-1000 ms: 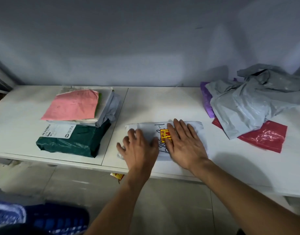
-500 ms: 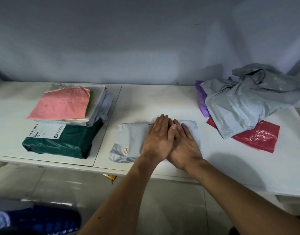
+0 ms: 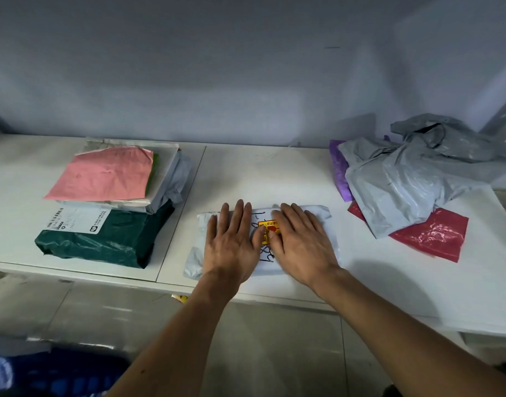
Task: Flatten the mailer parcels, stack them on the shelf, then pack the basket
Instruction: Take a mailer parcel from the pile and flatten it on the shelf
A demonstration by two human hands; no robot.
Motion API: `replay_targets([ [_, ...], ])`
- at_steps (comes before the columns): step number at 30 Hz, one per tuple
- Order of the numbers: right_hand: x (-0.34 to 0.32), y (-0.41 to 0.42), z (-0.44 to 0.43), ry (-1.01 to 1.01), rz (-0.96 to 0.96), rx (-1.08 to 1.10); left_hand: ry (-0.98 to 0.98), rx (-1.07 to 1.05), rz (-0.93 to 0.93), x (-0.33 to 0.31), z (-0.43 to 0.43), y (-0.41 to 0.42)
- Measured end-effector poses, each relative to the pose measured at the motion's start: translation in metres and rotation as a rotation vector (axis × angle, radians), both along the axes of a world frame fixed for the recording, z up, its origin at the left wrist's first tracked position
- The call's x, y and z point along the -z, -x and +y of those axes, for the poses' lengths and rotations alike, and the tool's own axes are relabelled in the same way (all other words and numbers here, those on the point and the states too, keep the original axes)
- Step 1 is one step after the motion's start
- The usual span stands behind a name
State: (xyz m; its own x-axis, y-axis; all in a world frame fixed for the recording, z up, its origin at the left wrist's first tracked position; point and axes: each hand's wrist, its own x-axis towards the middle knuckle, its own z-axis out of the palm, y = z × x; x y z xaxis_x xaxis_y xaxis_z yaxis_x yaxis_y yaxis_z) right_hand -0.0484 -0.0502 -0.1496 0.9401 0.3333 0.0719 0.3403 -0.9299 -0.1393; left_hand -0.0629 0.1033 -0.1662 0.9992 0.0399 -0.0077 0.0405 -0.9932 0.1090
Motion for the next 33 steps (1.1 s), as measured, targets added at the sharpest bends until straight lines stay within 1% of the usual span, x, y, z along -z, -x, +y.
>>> replay_targets([
  [2,-0.001,-0.006,0.005,-0.006,-0.060,0.023,0.012,0.003,0.020,-0.002,-0.002,0.000],
  [4,0.001,-0.012,0.004,0.044,-0.063,-0.005,0.028,0.001,0.014,-0.003,-0.001,0.000],
  [6,0.007,-0.014,-0.003,0.046,-0.044,0.001,0.059,0.009,0.025,-0.003,0.000,-0.001],
  [7,0.009,-0.015,-0.007,0.050,-0.040,0.033,0.080,0.013,0.021,-0.003,0.002,-0.001],
  [9,0.013,-0.013,-0.013,0.025,-0.026,0.173,0.147,0.001,-0.001,-0.003,0.003,-0.003],
  [11,0.014,-0.012,-0.016,-0.114,0.035,0.330,0.228,-0.028,-0.015,-0.004,0.005,-0.004],
  [12,0.015,-0.013,-0.017,-0.199,0.081,0.364,0.280,-0.063,-0.013,-0.004,0.006,-0.005],
  [15,0.013,-0.019,-0.022,-0.335,0.194,0.327,0.459,-0.198,0.037,-0.010,0.012,-0.007],
  [19,0.009,-0.019,-0.031,-0.538,0.324,0.342,0.616,-0.212,0.039,-0.012,0.023,-0.008],
  [21,0.008,-0.018,-0.034,-0.639,0.388,0.387,0.634,-0.183,0.056,-0.009,0.029,-0.007],
  [24,0.007,-0.016,-0.037,-0.673,0.420,0.400,0.553,-0.136,0.094,-0.002,0.033,-0.005],
  [25,0.007,-0.016,-0.037,-0.676,0.415,0.397,0.591,-0.139,0.087,0.002,0.033,-0.005],
  [28,0.010,-0.013,-0.036,-0.676,0.374,0.386,0.930,-0.262,0.058,0.011,0.033,0.000],
  [29,0.011,-0.013,-0.036,-0.681,0.360,0.390,1.014,-0.310,0.052,0.013,0.033,0.000],
  [31,0.015,-0.012,-0.037,-0.696,0.348,0.416,1.086,-0.363,0.053,0.014,0.031,0.002],
  [33,0.015,-0.011,-0.038,-0.724,0.352,0.440,1.104,-0.373,0.044,0.010,0.028,0.004],
])
